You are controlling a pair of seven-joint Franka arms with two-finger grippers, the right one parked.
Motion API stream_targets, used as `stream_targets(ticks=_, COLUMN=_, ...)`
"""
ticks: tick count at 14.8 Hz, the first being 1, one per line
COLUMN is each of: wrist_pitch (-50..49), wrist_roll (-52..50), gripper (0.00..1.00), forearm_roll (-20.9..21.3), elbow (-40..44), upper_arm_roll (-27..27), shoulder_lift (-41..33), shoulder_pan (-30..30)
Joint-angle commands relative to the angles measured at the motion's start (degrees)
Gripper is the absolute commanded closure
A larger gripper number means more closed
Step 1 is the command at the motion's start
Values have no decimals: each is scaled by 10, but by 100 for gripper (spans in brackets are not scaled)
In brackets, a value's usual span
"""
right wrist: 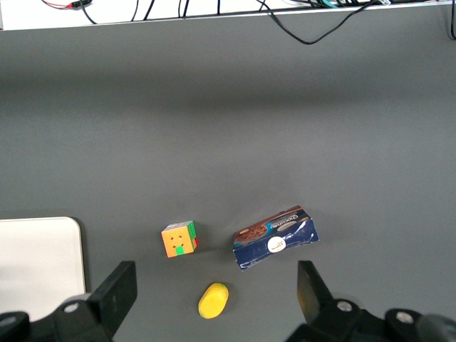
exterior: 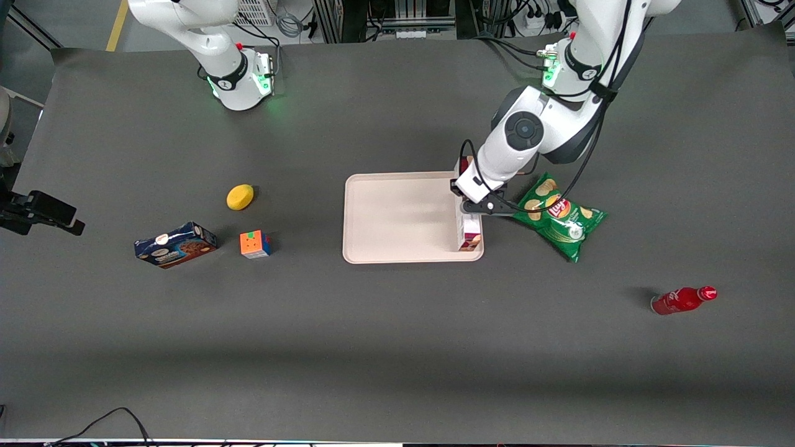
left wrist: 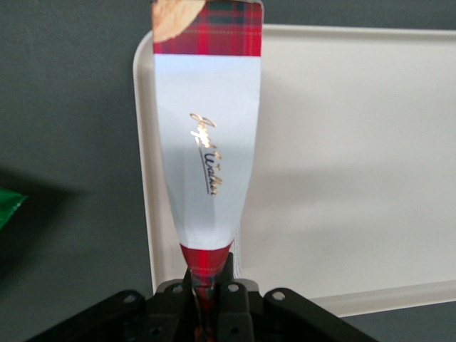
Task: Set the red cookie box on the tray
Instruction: 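Lower the cookie box onto the tray edge and open the gripper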
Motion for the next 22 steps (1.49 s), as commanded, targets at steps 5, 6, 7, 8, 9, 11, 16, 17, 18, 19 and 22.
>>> stream_targets(ticks=5, wrist_pitch=2, wrist_roll=-74, gripper=100, forearm_roll=50, elbow=7, upper_arm_roll=6, shoulder_lift=17, shoulder_pan=-22)
stream_targets(ticks=6, wrist_pitch=2, wrist_roll=-74, gripper=100, forearm_roll=50, elbow=5, upper_arm_roll=6, shoulder_lift=17, shoulder_pan=-21)
stream_targets(ticks=7, wrist_pitch=3, wrist_roll=-74, gripper=100, forearm_roll=51, elbow=5, upper_arm_roll=7, shoulder_lift=18, shoulder_pan=-21)
stream_targets(ticks=8, wrist_pitch=8, wrist_roll=-74, gripper=100, forearm_roll=55, elbow=5, upper_arm_roll=9, shoulder_lift=18, shoulder_pan=-21)
stream_targets(ticks=9, wrist_pitch=13, wrist_roll=-74, gripper=100, forearm_roll=56, elbow=5, upper_arm_roll=9, shoulder_lift=19, shoulder_pan=-21)
stream_targets(ticks=11, wrist_pitch=16, wrist_roll=-73, gripper=100, forearm_roll=58, elbow=6, upper_arm_roll=10, shoulder_lift=25, shoulder_pan=-21)
stream_targets(ticks=16, wrist_pitch=22, wrist_roll=-72, gripper=41, forearm_roll=72, elbow=5, upper_arm_roll=19, shoulder_lift=26, shoulder_pan=-20)
stream_targets(ticks=17, wrist_pitch=22, wrist_roll=-72, gripper=0, forearm_roll=72, elbow=6, upper_arm_roll=19, shoulder_lift=25, shoulder_pan=-20)
stream_targets(ticks=18, wrist_pitch=21, wrist_roll=-73, gripper=0, forearm_roll=72, elbow=7, upper_arm_roll=19, shoulder_lift=24, shoulder_pan=-20)
stream_targets(ticks=19, wrist_pitch=19, wrist_roll=-74, gripper=0, forearm_roll=72, elbow=9, upper_arm_roll=19, shoulder_lift=23, shoulder_pan=-20)
stream_targets(ticks=22, wrist_pitch=0, wrist_roll=-69, gripper=0, forearm_roll=72, elbow=21, upper_arm_roll=24, shoulder_lift=2, shoulder_pan=-17)
